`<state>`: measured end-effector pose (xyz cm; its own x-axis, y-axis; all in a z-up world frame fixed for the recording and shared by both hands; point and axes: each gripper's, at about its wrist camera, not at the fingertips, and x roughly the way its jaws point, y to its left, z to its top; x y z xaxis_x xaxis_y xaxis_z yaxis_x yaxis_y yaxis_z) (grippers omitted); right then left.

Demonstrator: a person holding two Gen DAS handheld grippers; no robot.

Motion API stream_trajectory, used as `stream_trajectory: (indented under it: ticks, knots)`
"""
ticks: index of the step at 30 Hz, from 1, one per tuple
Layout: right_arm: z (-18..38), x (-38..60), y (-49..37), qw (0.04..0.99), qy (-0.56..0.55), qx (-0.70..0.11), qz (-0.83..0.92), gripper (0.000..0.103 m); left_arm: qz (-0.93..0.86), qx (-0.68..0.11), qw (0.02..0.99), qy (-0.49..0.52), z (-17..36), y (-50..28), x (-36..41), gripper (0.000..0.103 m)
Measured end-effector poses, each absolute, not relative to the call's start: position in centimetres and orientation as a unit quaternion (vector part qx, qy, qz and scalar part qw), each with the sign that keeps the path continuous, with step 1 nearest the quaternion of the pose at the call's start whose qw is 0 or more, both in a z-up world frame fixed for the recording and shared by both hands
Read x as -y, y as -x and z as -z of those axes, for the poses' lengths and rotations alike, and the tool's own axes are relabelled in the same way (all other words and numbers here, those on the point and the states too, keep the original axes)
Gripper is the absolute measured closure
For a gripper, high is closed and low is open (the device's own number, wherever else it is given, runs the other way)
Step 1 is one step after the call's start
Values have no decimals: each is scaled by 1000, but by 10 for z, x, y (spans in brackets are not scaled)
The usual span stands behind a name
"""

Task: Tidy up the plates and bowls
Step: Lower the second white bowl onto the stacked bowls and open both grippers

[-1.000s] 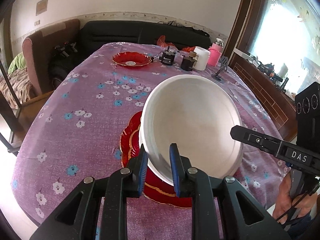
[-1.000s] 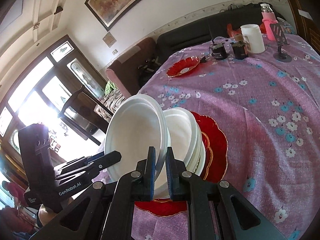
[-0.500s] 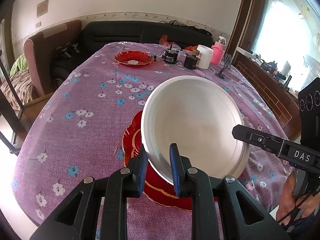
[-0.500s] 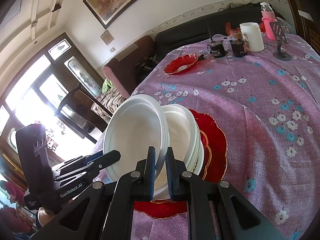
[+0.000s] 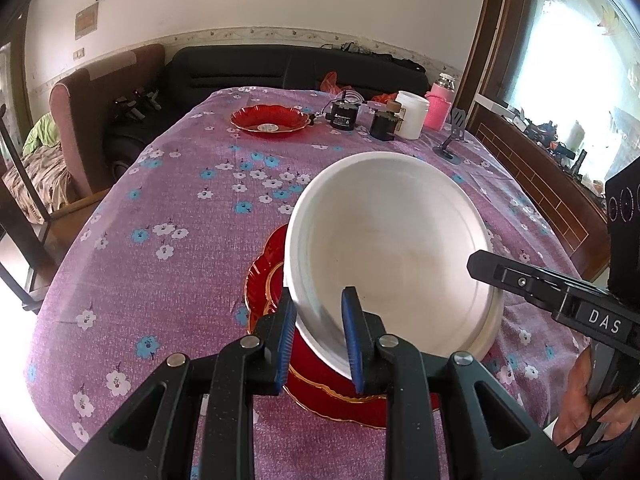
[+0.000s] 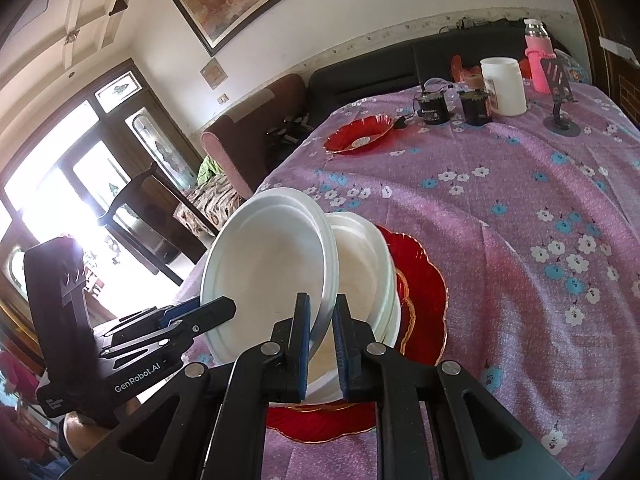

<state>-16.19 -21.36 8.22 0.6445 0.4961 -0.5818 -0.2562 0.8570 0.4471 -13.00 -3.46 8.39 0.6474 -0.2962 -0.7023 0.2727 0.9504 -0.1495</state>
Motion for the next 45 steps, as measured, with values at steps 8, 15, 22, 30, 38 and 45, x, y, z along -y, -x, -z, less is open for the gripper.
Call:
stream_trajectory:
  ticks: [8,15,22,30,38,45]
  knots:
    - [-82,217,163,889,-170,-367,-215,82,158,-388,908,18,-86,130,35,67]
    - [-98,231,173,897,-187,-331,-224,76,175,-382,906,52,-97,132,19,66]
    - [-86,271,163,896,-214,-351,-167,76,136,-412,893,121,-82,114,-30,63]
    - [-38,273,145,864,-226,-420,-163,76,159,-459,861,152,-46,99,-31,63]
    - [-18,269,137,850,-233,-441,-171,84,159,-477,858,109,-26,92,-10,85]
    - [-21,260,133,864,-197,-439,-151,91,149,-467,868,76,-25,85,5,88]
